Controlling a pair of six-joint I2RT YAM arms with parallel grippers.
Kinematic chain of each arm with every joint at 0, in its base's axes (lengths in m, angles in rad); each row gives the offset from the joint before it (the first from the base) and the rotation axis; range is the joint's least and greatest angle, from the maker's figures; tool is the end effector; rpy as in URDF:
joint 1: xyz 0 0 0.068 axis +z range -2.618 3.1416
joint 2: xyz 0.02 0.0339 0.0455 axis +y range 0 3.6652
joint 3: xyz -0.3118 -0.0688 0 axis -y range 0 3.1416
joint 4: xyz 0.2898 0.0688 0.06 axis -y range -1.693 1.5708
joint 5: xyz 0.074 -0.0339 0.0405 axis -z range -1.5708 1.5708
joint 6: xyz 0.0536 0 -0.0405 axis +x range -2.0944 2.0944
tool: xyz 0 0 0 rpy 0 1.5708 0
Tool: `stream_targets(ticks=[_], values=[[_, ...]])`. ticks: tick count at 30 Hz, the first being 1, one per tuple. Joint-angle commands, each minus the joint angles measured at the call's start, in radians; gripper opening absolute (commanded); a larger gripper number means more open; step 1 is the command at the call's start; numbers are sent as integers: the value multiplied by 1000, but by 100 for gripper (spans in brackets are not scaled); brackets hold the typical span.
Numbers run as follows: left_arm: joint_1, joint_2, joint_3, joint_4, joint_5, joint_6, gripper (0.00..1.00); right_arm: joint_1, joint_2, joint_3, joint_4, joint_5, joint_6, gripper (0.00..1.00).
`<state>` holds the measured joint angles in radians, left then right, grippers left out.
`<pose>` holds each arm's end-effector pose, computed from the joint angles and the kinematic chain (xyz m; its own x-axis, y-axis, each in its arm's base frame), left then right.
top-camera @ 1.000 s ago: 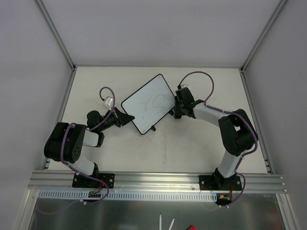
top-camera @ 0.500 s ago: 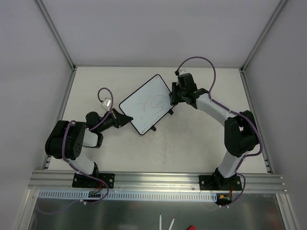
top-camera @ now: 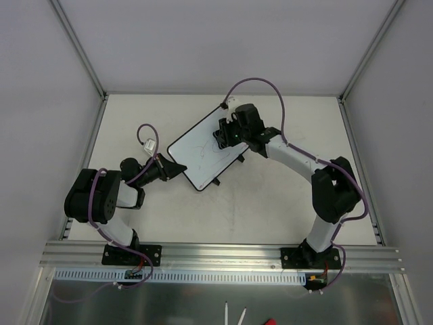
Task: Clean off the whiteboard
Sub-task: Hold the whiteboard at the whiteboard stand.
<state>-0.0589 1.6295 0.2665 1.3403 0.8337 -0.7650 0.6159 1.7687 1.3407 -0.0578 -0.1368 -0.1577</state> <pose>0.2640 -0.0553 0.1511 -0.5555 -0.4335 -0.7096 0.5459 0.4535 -0.7045 0.3894 0.2846 0.2942 -0.2711 -0.3824 -0.8833 -0.7223 0.6874 -0.0760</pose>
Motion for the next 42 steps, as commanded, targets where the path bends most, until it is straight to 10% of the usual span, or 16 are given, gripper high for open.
stream_targets(ticks=[1,42], values=[[10,21,-3,338,71,21,0,22,26,32,107,-11,-43,0],[21,-19,25,281,91,-34,0,283,156,-40,242,115,-85,0]])
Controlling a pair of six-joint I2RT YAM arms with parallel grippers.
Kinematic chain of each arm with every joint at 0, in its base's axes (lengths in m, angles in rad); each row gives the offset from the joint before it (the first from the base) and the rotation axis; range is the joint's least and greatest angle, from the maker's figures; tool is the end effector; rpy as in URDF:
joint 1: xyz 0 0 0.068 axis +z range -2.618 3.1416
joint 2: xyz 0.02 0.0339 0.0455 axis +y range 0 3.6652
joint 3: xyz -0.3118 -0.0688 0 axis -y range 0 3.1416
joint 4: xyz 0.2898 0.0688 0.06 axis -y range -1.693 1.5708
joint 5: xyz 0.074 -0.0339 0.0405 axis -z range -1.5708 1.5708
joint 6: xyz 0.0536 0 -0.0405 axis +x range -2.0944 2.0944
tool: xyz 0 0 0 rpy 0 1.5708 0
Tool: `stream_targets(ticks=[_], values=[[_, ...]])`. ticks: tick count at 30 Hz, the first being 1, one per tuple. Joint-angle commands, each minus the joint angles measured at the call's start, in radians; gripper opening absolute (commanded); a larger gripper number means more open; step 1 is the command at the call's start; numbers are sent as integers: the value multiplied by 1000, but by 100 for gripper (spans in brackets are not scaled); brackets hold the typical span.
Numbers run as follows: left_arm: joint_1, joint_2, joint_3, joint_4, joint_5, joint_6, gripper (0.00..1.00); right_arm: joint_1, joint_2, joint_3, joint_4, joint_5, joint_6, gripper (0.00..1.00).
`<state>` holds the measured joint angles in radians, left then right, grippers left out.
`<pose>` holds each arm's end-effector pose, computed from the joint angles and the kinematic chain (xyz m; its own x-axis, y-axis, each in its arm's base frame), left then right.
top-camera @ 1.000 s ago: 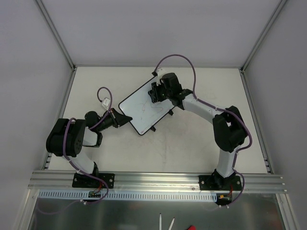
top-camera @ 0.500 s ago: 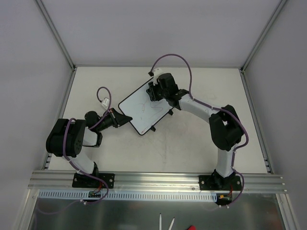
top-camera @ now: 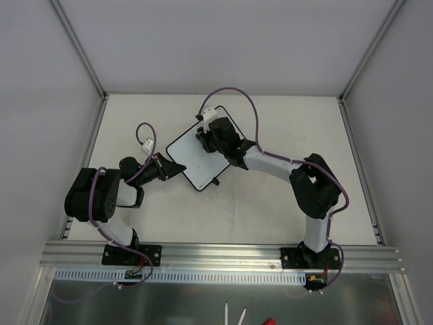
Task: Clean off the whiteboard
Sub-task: Hold the whiteboard at the whiteboard stand.
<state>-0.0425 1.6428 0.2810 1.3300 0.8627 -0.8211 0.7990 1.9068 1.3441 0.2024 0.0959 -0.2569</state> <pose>0.2681 -0.0522 0.1500 -0.5970 -0.4511 -0.6634 0.5125 0.4218 -0.7480 0.3657 0.3684 0.2591 -0.0724 -0.4371 -0.8965 -0.6920 0.6693 -0.2704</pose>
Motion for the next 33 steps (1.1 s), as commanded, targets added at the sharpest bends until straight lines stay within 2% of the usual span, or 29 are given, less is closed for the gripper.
stream_targets(ticks=[1,11,21,27,30,33], values=[[3,-37,9,290,62,22,0,109,18,-45,-17,-119,12,0],[3,-70,12,235,62,48,0,203,20,-82,-17,-117,7,0],[3,-81,14,216,59,56,0,238,20,-123,2,-104,22,0],[3,-84,14,215,59,56,0,236,14,-145,14,-27,28,0],[3,-83,15,213,58,56,0,230,20,-157,12,71,62,0],[3,-81,17,213,61,56,0,198,31,-174,20,77,96,0]])
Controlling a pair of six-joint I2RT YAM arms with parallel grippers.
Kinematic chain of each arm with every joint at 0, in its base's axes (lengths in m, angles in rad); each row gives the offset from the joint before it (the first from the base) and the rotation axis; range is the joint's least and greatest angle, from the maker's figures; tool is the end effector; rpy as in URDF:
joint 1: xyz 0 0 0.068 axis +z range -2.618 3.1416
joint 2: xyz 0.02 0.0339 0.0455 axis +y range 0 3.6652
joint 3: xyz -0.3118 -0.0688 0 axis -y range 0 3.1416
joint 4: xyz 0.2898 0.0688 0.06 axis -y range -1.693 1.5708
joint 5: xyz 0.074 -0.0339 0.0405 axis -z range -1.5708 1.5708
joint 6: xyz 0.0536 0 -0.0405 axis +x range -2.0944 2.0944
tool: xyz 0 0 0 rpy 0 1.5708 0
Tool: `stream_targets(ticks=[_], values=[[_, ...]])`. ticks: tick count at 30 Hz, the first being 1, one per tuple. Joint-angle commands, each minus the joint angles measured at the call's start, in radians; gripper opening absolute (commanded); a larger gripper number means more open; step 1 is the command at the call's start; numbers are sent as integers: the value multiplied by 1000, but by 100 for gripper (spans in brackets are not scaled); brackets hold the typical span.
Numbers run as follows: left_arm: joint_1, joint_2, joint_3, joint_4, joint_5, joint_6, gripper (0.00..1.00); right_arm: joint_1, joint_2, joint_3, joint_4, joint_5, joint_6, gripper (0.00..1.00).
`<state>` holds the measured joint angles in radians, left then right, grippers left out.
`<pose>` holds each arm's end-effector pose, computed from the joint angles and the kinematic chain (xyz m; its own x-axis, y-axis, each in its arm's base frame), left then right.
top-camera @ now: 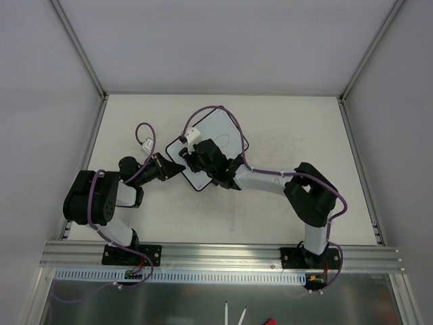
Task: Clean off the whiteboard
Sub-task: Hold the whiteboard at the whiteboard stand.
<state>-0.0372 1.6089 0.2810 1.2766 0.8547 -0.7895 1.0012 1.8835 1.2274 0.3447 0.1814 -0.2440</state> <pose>0.2672 -0.0504 0.1526 -0.5880 -0.4445 -0.6758 0.5110 0.4436 -0.7363 0.2793 0.4182 0.2421 0.0174 -0.4135 -0.9104 -0.7538 0.5927 -0.2836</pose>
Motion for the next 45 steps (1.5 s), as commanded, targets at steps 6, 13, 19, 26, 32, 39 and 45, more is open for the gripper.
stream_targets(ticks=[6,13,19,26,32,39,45], values=[[-3,-47,17,267,67,24,0,-85,49,-68,-118,-37,141,0],[-3,-50,17,265,67,26,0,-154,19,-100,-122,-1,160,0],[-3,-50,15,263,69,26,0,-220,2,-138,-148,69,209,0],[-3,-50,15,262,67,29,0,-272,-9,-155,-159,84,241,0],[-3,-47,15,262,67,29,0,-291,-17,-157,-158,67,236,0],[-3,-50,15,260,67,30,0,-242,-32,-184,-101,24,180,0],[-1,-56,15,254,69,30,0,-130,-35,-200,-44,23,117,0]])
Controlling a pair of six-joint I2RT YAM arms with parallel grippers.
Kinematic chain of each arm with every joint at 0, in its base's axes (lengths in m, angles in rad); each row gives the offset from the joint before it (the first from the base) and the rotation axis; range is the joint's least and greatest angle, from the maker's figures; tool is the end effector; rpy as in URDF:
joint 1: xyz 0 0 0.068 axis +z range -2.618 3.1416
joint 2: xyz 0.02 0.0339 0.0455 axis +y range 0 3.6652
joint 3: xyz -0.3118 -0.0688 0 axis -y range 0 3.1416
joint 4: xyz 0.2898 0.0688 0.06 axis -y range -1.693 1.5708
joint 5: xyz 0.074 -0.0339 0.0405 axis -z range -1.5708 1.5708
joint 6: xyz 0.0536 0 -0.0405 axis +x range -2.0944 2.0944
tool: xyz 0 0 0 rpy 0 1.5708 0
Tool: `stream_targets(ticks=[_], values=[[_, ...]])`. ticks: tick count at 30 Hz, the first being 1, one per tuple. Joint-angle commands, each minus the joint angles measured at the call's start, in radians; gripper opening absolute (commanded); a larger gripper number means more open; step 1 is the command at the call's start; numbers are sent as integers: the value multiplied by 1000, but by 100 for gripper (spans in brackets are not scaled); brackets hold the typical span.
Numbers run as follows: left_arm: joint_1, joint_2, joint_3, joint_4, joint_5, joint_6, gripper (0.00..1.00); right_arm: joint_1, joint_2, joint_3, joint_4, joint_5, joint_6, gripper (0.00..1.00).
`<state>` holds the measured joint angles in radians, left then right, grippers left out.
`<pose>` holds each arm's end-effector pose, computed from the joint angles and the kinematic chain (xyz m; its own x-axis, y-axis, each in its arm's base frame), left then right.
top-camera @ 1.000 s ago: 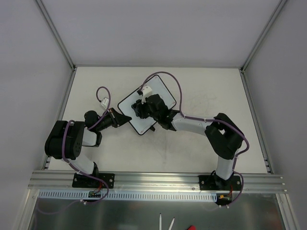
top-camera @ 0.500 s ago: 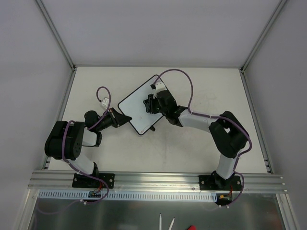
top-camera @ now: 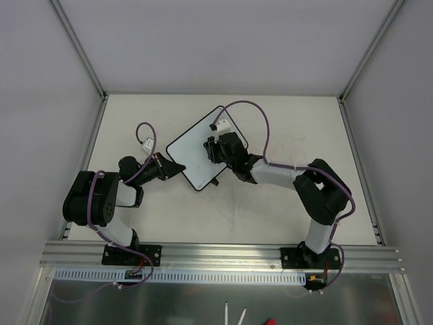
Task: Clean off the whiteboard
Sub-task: Hold the whiteboard at the whiteboard stand.
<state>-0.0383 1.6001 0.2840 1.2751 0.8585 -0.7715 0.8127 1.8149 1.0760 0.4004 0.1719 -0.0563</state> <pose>0.2674 -0.0508 0.1554 -0.5737 -0.4340 -0.6946 0.5311 0.4485 -0.7189 0.3295 0.3347 0.2231 -0.1939 -0.2855 -0.9386 -0.6164 0.7797 -0.1098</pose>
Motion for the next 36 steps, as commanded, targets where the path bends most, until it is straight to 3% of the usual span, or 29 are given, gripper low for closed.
stream_targets(ticks=[1,24,36], values=[[0,-49,12,254,63,12,0,71,37,-48,-91,28,-79,0],[-2,-55,17,233,62,21,0,304,67,-63,-35,-5,-53,0],[-2,-60,14,236,62,17,0,309,26,-151,48,106,-20,0]])
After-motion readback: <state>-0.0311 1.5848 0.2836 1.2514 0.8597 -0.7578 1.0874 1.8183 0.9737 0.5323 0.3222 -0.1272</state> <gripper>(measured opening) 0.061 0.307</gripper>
